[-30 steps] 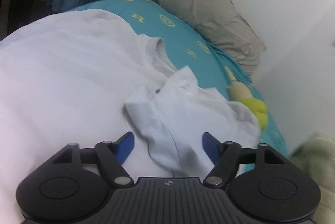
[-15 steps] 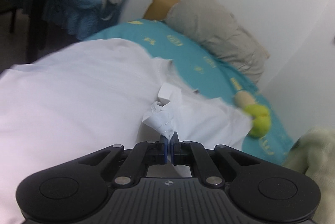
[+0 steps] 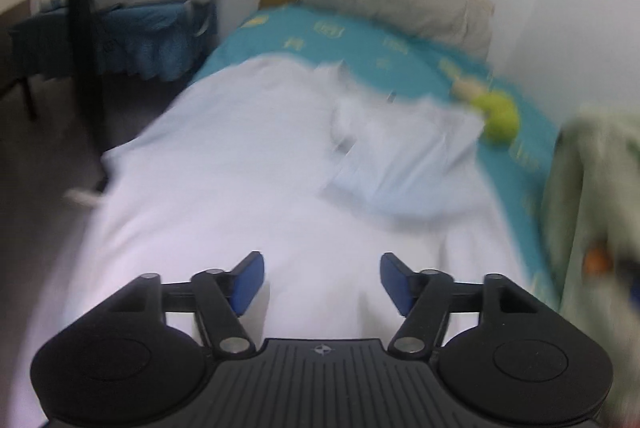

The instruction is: Fold clothes

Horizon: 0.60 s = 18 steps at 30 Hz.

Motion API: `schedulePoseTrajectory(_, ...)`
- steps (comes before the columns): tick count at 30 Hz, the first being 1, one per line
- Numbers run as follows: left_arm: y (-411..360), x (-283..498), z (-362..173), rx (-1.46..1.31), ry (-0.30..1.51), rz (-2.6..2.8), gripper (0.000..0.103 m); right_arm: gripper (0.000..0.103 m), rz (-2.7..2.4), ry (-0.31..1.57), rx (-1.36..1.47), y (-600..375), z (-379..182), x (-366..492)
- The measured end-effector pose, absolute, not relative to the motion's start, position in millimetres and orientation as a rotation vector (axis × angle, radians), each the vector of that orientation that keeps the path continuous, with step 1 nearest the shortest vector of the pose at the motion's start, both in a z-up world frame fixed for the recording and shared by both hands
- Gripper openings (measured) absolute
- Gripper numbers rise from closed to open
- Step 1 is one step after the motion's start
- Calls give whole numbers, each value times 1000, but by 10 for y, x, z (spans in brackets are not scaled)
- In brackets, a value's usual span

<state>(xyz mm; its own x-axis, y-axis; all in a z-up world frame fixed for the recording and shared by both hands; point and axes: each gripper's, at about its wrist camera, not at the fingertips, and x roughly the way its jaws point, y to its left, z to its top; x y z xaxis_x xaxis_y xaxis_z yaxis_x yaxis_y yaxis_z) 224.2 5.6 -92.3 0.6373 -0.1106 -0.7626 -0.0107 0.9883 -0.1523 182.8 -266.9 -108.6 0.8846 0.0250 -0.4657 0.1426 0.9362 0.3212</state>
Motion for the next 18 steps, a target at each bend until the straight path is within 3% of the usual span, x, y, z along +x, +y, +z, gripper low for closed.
schedulePoseTrajectory(5,663,1525,-944,-219,1053,77,75,98,-47,472,356,-2604,-980,1664)
schedulePoseTrajectory(11,1092,1111,-1118,-416,1178,96,70,98,-35,453,330,-2497,-858,1376)
schedulePoseTrajectory(18,653,968,-1022,-253,1203,-90,71,98,-41,485,240,-2314,-905,1288)
